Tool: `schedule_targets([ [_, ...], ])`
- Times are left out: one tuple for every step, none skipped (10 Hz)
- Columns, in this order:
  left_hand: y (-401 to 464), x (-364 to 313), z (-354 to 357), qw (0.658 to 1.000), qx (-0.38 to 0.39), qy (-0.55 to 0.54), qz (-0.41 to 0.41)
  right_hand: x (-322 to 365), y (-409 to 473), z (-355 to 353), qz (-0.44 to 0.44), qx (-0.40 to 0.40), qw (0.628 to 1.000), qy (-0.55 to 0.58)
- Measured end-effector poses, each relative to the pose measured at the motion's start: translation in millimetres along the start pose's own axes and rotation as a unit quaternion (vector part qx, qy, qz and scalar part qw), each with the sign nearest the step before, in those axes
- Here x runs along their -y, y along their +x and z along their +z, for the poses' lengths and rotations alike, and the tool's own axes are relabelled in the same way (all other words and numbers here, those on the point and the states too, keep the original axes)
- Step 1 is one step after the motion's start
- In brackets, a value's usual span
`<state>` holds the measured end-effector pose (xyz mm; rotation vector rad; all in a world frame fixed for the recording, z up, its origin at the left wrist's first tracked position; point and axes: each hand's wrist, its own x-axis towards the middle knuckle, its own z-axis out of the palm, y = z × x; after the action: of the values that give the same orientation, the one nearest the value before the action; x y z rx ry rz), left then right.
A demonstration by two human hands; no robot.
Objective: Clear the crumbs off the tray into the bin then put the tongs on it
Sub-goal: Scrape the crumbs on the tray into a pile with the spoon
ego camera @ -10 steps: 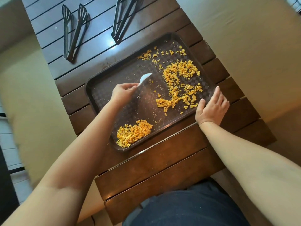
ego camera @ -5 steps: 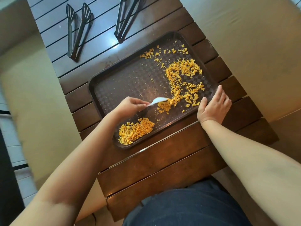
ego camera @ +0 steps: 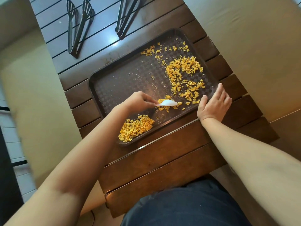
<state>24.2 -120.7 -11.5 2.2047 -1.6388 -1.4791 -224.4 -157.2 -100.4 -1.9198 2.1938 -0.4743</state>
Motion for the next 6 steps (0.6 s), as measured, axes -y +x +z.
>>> schedule_targets([
  [-10, 14, -6, 0.999, 0.033, 0.014, -0.013, -1, 0, 0, 0.0, 0.002, 1.0, -0.002],
  [-16, 28, -12, 0.998, 0.016, -0.055, -0.018, 0, 0, 1, 0.0, 0.0, 1.0, 0.0],
  [-10, 30, -12, 0.988, -0.065, -0.14, -0.025, 0, 0, 0, 0.0, 0.001, 1.0, 0.003],
  [0, 22, -8, 0.985, -0.097, -0.141, -0.035, 0, 0, 0, 0.0, 0.002, 1.0, -0.002],
  [2, 18, 1, 0.995, -0.025, -0.096, -0.034, -1, 0, 1, -0.002, 0.001, 1.0, -0.002],
  [-4, 20, 0, 0.998, 0.011, -0.057, -0.038, 0, 0, 1, -0.003, -0.003, 1.0, 0.0],
])
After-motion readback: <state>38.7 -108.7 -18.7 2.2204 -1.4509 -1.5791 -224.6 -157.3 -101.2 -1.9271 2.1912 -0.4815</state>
